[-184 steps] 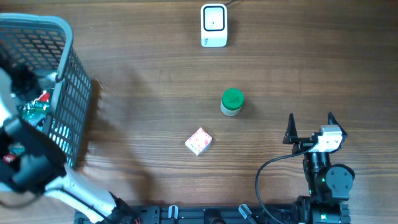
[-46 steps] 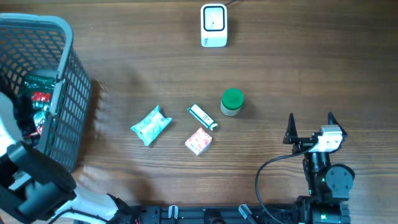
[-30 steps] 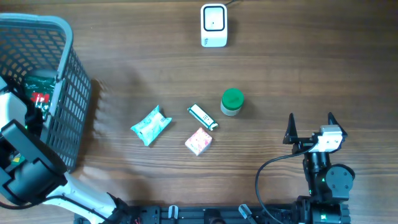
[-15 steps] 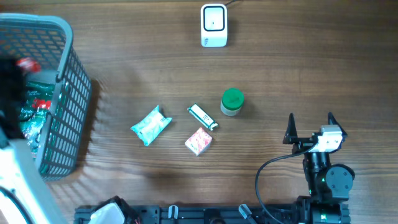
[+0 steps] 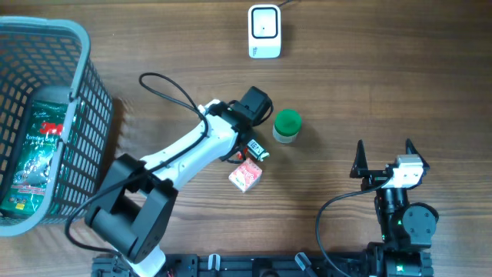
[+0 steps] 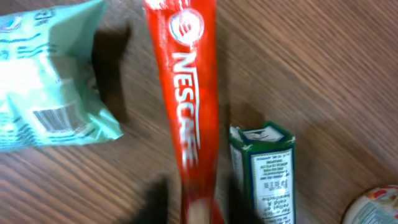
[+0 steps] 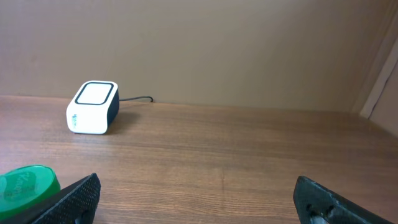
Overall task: Scan the item barcode
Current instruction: 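Take the red Nescafe stick from the basket, lay it on the table, then take the green 3M package from the basket, drop it on the items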
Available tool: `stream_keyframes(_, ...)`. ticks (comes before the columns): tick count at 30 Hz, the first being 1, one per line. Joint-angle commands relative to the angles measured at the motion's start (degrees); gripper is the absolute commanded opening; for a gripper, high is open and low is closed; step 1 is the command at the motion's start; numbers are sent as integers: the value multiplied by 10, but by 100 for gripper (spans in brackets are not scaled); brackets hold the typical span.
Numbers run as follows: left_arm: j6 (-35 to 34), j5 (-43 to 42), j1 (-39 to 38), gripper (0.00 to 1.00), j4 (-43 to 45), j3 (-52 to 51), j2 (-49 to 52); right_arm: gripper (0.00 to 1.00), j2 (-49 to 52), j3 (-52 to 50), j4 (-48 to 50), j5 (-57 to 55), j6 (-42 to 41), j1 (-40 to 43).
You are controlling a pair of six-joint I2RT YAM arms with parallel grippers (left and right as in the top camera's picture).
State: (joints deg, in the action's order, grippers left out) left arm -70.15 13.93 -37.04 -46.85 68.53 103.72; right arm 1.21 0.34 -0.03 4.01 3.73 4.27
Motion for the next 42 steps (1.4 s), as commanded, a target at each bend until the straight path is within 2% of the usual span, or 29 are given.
stream_keyframes(1,17,37,23,84,-56,76,-62,100,-4,0,2,-2,-7,1)
stream_keyframes(2,80,42,40,95,-70,130,-92,100,-4,0,2,-2,-7,1)
stream_keyframes(3,164,42,61,100,-77,206,-125,100,-4,0,2,-2,-7,1)
stream_keyframes(4,217,43,75,100,-80,256,-143,100,-4,0,2,-2,-7,1)
stream_keyframes(5,256,56,92,100,-85,308,-160,99,-4,0,2,-2,-7,1)
stream_keyframes(7,260,160,158,100,-110,394,-201,100,-4,0,2,-2,-7,1)
stream_keyframes(8,246,183,194,100,-115,396,-219,100,-4,0,2,-2,-7,1)
stream_keyframes(9,181,188,262,100,-146,396,-236,100,-4,0,2,-2,-7,1)
stream_keyframes(10,87,175,346,100,-200,396,-242,100,-4,0,2,-2,-7,1)
stream_keyframes(12,-28,141,464,100,-254,389,-235,100,-4,0,2,-2,-7,1)
stream_keyframes(13,-61,120,509,100,-263,384,-227,100,-4,0,2,-2,-7,1)
stream_keyframes(14,-72,61,581,100,-264,379,-206,100,-4,0,2,-2,-7,1)
stream_keyframes(16,-73,-20,661,100,-277,378,-170,100,-4,0,2,-2,-7,1)
stream_keyframes(17,-75,-38,683,100,-278,378,-157,100,-4,0,2,-2,-7,1)
stream_keyframes(19,-155,-42,733,100,-297,374,-122,99,-4,0,2,-2,-7,1)
stream_keyframes(22,-272,-40,758,100,-323,362,-61,100,-4,0,2,-2,-7,1)
stream_keyframes(25,-326,-34,758,100,-320,334,2,100,-4,0,2,-2,-7,1)
stream_keyframes(31,-325,-28,756,100,-278,301,154,100,-4,0,2,-2,-7,1)
stream_keyframes(35,-274,-27,734,100,-275,299,212,100,-4,0,2,-2,-7,1)
stream_keyframes(37,-268,16,695,100,-271,272,223,100,-4,0,2,-2,-7,1)
stream_keyframes(40,-267,77,662,100,-192,173,223,100,-4,0,2,-2,-7,1)
stream_keyframes(41,-267,81,660,94,-176,146,223,100,-4,0,2,-2,-7,1)
stream_keyframes(42,-267,80,660,72,-151,103,223,100,-4,0,2,-2,-7,1)
